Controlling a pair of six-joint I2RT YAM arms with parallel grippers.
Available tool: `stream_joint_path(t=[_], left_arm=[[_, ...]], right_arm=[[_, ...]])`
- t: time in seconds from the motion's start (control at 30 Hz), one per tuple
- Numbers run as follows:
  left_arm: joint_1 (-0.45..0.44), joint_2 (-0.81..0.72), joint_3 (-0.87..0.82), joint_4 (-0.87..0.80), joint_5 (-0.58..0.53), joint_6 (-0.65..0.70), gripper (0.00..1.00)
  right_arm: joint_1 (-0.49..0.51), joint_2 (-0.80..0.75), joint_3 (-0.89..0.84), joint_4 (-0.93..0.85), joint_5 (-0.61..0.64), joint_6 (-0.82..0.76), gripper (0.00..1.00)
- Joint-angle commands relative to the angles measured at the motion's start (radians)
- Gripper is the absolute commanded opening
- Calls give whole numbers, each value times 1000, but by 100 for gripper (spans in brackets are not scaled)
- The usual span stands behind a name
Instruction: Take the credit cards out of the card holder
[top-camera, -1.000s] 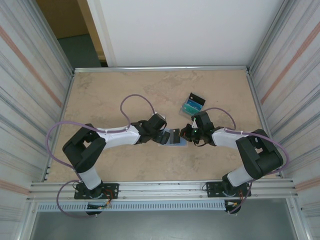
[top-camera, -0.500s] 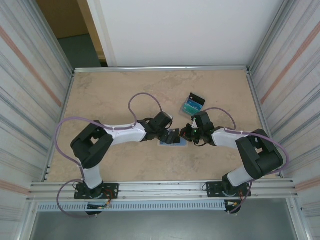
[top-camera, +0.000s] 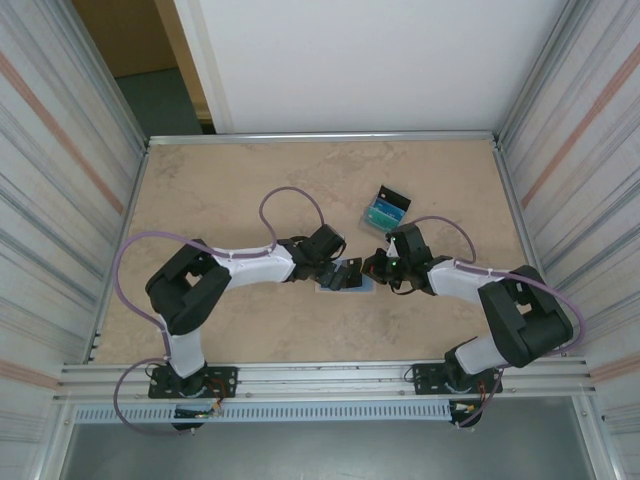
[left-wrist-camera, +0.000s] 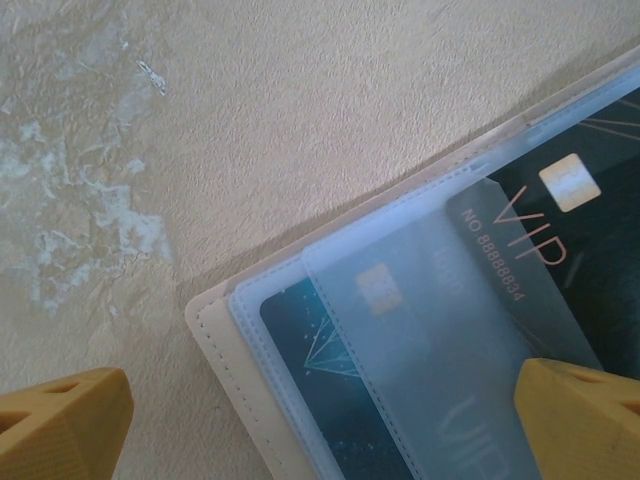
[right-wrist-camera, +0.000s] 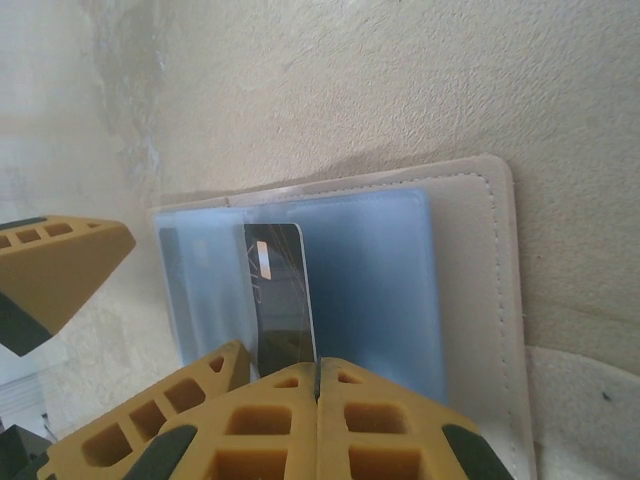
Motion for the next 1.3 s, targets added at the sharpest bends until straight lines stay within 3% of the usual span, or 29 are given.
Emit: stream_joint_path(t=[0.0,0.1,0.37,0.63,0.77,0.93,1.27], left_arm=[[-3,33,19,-46,-22,5,99],[-4,37,22,-46,-21,6,99],[-3,48,24,-51,-4,0,99],[-3,43,24,-52,-1,-2,99],[-3,35,20,-54,-2,-5,99],[-1,23,12,-59,-9,-10,99],[7,-18,-12,-61,-10,-25,99]], right_arm=[[-7,-18,-19,-5,0,-3,0],[-6,-7,-30,59,-41,21,0],[-5,25,-39,190,-132,56,17],[-3,80,-28,203,-142,52,20],[-1,104,-22,199,-131,46,19],[-5,87,-17,141,-93,14,6],[-29,-18,-16,24,-22,-68,1]])
